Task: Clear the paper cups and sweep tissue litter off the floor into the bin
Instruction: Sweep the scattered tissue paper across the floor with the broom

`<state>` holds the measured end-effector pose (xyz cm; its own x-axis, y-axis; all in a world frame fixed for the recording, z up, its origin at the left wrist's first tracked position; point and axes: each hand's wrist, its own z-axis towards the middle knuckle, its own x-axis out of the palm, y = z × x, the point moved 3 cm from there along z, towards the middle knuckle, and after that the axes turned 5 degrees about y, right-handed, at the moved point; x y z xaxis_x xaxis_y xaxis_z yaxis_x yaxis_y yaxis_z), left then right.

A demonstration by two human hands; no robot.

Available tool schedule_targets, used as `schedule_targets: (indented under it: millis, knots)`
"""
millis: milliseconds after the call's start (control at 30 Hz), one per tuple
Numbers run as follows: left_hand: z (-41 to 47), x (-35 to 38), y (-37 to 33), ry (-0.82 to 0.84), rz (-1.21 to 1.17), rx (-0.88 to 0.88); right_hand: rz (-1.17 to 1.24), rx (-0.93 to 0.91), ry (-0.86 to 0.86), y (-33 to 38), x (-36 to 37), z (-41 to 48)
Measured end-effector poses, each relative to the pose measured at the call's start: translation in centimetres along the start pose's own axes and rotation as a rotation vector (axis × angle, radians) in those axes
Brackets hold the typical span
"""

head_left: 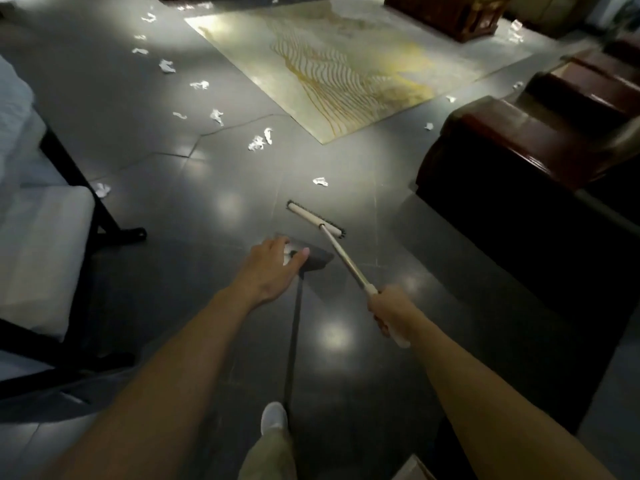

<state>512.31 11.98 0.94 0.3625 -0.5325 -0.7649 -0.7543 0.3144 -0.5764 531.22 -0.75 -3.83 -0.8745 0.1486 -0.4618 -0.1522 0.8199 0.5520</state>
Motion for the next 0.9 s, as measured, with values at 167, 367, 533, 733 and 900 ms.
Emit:
schedule_targets:
  millis: [167,367,533,733,900]
  knots:
    - [7.9,-7.2,2.7,0.015,0.011,-0.045,-0.083,-0.156,-0.044,8.8,1.7,5.6]
    - [17.8,-14.6,5.2,-0.059,-0.030,-0.089,-0.129,-0.285,0.174,23.6,1.5,12.2]
    - [28.5,-20.3,7.8,-0.093,0.000,-0.141,-0.244,-0.398,0.069,36.3,0.2,20.1]
    - [42.7,-30.4,8.6,-0.152,0.067,-0.222,-0.318,-0.434,0.093,52.4,-2.7,30.5]
    - [51.0,-39.1,11.4,-0.194,0.067,-0.282,-0.264,-0.473,0.171,66.0,-2.2,37.0]
